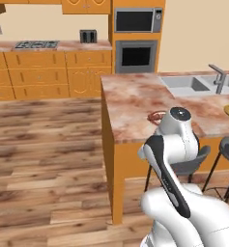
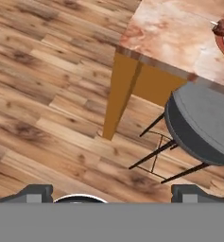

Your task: Pick up the peach and kiwi from the fridge and place one fruit on each plate on the dining counter.

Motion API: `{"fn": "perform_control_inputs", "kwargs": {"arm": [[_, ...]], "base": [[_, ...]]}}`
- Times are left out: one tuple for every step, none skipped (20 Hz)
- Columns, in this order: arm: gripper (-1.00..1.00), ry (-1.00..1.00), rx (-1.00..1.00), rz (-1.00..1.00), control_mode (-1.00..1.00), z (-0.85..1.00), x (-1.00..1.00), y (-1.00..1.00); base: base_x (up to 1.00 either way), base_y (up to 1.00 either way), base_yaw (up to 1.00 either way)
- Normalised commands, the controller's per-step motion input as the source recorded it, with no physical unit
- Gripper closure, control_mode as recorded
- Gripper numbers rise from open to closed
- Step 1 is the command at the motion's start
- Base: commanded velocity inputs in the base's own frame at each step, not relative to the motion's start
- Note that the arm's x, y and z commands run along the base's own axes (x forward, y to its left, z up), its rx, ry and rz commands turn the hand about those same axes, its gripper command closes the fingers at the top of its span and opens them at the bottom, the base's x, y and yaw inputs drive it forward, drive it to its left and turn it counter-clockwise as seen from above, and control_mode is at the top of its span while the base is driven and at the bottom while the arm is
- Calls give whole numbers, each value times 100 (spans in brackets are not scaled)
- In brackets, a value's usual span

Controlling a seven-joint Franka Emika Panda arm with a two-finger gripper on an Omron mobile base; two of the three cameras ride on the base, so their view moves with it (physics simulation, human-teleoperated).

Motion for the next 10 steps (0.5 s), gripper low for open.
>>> {"fn": "perform_control_inputs", "kwargs": {"arm": [[-100, 0, 0, 0, 100, 0, 0, 0], [-100, 0, 0, 0, 100, 0, 0, 0], [-100, 0, 0, 0, 100, 0, 0, 0], [-100, 0, 0, 0, 100, 0, 0, 0], [-100, 0, 0, 0, 100, 0, 0, 0], [-100, 0, 0, 0, 100, 0, 0, 0], [-100, 0, 0, 0, 100, 0, 0, 0], [-100, 0, 0, 0, 100, 0, 0, 0], [-100, 0, 0, 0, 100, 0, 0, 0], [-100, 0, 0, 0, 100, 0, 0, 0]], "base": [[0, 84, 0], [1, 86, 1], [4, 86, 1], [6, 90, 0], [8, 89, 0], [14, 96, 0], [19, 98, 0], [23, 99, 0], [28, 100, 0], [30, 100, 0]]}}
